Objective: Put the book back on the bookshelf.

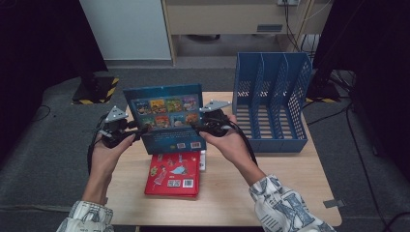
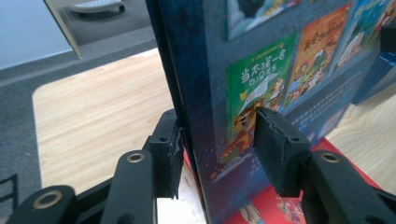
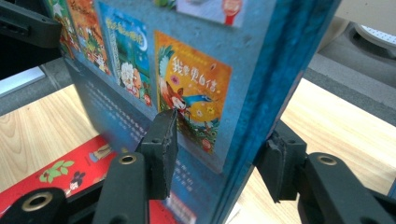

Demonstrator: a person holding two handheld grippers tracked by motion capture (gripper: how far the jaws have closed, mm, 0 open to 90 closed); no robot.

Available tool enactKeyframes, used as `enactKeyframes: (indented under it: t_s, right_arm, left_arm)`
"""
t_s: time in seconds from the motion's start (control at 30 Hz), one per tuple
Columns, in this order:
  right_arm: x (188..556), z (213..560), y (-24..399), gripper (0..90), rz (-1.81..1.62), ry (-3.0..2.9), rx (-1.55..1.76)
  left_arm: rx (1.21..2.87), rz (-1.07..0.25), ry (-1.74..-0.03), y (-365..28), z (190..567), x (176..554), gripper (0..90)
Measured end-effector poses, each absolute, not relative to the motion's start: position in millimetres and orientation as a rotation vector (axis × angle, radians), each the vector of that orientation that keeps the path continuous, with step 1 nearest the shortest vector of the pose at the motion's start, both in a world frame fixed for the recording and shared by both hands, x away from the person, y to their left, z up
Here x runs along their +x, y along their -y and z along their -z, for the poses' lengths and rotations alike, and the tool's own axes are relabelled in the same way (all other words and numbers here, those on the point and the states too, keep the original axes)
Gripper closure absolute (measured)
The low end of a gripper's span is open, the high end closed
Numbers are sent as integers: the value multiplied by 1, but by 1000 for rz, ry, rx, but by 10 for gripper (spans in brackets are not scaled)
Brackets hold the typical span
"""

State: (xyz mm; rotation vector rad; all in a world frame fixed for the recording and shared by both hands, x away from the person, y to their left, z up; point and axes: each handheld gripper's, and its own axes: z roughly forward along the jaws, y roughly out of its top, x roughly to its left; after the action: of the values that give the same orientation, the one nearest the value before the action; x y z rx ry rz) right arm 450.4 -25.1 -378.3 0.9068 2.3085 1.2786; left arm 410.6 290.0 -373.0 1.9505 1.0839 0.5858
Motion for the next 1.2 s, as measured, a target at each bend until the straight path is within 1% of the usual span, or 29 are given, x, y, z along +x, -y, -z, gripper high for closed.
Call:
enactKeyframes:
  t_s: [0.53,0.9,1.03,1.2]
  right_arm:
    - [449,375,22,539,-1280,-2316,893]
    - [445,368,24,579,-1309,-2331,873]
    - [443,365,24,592,-1314,-2335,870]
    - [440,369,21,609,-1294,-2365,852]
  left_arm:
    - [1944,-582,-1089,-293,367,413,524]
    - [1918,-554,-1093,-297,362,415,513]
    - [1938,-555,-1085,-299,359,417,505]
    - [1959,-519,-1095,-302,366,421,498]
